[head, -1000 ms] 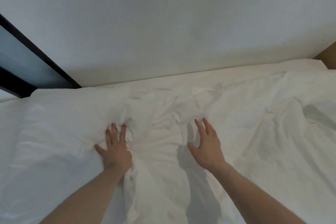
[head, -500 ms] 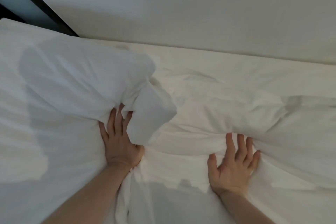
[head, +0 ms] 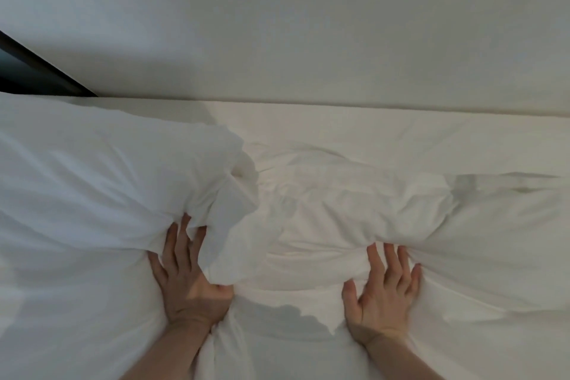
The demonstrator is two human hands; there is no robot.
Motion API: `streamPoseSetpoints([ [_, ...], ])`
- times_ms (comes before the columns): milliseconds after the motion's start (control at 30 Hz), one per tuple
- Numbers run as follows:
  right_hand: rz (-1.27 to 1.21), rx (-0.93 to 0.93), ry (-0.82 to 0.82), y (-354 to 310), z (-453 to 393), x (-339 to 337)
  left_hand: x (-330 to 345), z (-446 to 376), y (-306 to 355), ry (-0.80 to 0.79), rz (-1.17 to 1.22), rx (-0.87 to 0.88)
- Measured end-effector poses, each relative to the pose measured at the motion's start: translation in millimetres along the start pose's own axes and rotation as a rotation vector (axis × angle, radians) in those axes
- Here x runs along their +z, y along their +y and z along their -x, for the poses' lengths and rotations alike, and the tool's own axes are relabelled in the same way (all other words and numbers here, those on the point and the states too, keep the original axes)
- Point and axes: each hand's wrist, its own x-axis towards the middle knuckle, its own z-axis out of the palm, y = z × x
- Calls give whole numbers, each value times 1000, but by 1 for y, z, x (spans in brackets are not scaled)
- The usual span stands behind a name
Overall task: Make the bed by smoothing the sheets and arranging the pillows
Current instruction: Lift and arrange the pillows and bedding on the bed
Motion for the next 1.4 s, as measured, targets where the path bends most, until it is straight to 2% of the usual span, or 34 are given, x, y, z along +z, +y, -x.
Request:
streamPoseSetpoints([
  [867,7,46,6,-1,2,3,1,-1,3,-75,-8,-21],
  [1067,-11,56,-43,-2,1,8,2,-2,3,27,-19,3],
  [1267,-51,-13,20,3,-1,10,3,-1,2,116,-87,23],
  [1400,-29,-46,3,7,1,11,5,3,2,177,-84,36],
])
